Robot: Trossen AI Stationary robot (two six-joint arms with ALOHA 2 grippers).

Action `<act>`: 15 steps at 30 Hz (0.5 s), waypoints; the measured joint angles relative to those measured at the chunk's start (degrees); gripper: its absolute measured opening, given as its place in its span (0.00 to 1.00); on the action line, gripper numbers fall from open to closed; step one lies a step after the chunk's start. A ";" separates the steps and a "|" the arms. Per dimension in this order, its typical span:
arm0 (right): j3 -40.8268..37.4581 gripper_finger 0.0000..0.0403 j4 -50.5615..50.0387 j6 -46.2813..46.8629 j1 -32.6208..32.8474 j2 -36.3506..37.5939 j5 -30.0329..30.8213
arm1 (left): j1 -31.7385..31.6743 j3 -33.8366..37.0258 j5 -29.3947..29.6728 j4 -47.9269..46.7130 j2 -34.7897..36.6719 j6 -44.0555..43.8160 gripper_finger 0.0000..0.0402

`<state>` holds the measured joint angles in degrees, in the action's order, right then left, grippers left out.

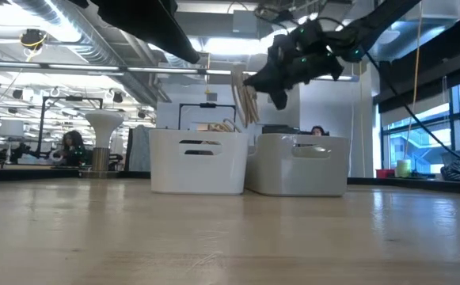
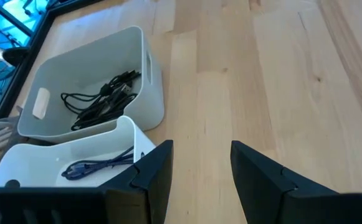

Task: Pick & Place USB Port
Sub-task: Put the light brown HDMI cable into the black bin

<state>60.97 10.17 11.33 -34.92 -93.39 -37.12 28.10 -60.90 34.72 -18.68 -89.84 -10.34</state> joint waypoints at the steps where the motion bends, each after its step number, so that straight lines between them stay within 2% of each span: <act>1: 0.14 0.10 0.16 0.00 -0.45 -0.70 -0.07 | 0.00 0.00 0.00 -0.02 0.00 0.01 0.38; 9: 0.15 0.10 1.82 0.63 -1.83 -6.24 -1.71 | 0.00 0.00 0.00 0.12 0.00 0.26 0.38; 15: 0.15 0.10 6.70 1.96 -1.77 -11.01 -2.15 | -0.11 0.00 0.09 0.42 0.00 0.45 0.38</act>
<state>61.12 16.86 13.29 -36.69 -104.40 -39.27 27.99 -60.90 34.81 -18.27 -89.84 -9.89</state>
